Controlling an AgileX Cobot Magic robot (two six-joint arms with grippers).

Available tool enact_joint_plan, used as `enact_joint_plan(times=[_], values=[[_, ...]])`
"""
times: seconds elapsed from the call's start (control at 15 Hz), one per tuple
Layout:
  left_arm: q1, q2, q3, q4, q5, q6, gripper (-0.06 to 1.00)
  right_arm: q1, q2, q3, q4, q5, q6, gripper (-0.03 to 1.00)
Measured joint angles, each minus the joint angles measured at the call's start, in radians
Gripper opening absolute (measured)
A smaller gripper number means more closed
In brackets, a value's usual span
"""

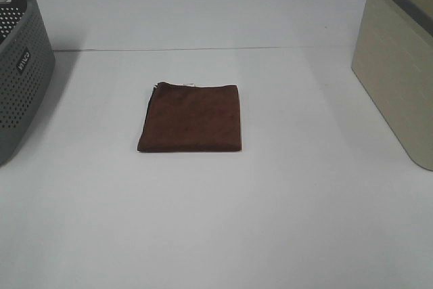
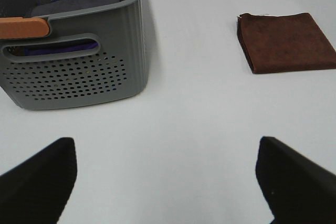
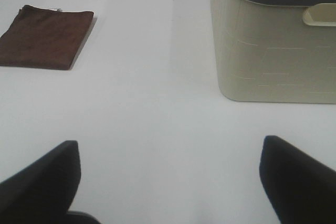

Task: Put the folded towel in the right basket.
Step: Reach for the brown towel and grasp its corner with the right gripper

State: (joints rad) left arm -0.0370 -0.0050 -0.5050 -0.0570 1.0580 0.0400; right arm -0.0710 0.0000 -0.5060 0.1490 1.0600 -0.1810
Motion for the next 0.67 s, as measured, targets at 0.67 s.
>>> enact_joint_plan(times=[0.67], values=[[0.000,0.000,0.000,0.000,0.000,0.000,0.88,0.000,0.000,0.000,0.000,0.000,0.000,0.87]])
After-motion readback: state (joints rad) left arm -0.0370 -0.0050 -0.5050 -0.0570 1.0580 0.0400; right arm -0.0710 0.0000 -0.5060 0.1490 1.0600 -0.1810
